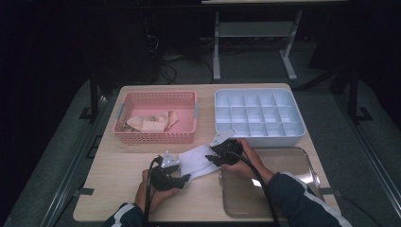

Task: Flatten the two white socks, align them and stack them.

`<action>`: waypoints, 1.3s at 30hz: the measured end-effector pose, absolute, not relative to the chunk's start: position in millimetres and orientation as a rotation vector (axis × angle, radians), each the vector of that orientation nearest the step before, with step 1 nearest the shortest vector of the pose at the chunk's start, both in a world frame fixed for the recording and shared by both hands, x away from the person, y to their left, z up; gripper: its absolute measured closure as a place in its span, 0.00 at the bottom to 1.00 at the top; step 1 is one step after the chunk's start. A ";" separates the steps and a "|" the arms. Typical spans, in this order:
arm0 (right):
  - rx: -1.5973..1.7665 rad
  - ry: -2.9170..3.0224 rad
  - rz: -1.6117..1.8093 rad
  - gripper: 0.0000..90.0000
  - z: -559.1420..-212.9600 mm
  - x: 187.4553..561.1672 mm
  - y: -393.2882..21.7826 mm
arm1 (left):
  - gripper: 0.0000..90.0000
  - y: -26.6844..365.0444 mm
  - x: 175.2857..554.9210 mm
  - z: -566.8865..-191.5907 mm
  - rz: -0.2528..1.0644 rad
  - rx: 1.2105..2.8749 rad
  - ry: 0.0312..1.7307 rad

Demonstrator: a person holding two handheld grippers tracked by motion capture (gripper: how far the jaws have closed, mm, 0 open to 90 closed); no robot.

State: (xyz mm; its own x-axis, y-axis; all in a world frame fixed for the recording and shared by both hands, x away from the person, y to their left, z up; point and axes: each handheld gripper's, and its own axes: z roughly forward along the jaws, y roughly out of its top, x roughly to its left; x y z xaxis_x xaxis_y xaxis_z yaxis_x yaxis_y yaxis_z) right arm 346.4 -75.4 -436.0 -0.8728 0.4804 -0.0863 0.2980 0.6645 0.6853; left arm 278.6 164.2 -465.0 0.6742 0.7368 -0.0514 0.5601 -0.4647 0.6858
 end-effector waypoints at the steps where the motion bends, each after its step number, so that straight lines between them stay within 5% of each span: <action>1: 0.664 2.627 0.998 0.63 -439.8 348.5 -75.6 | 0.51 164.9 278.8 -465.4 0.323 2.180 0.998; 7: 0.698 2.648 1.034 0.92 -444.0 352.2 -77.8 | 0.81 168.1 277.3 -465.0 0.270 2.164 0.997; 16: 0.634 2.672 1.117 0.92 -415.3 326.2 -85.7 | 0.91 172.6 274.6 -463.0 0.331 2.157 1.067; 27: 0.625 2.739 0.946 0.91 -444.9 328.1 -78.0 | 0.88 185.7 273.4 -463.4 0.304 2.142 1.074; 33: 0.689 2.704 0.949 0.77 -448.5 333.8 -73.6 | 0.79 199.0 270.1 -463.1 0.281 2.113 1.059; 39: 0.727 2.625 0.964 0.55 -435.3 337.2 -83.1 | 0.53 219.7 265.8 -449.4 0.291 2.008 1.099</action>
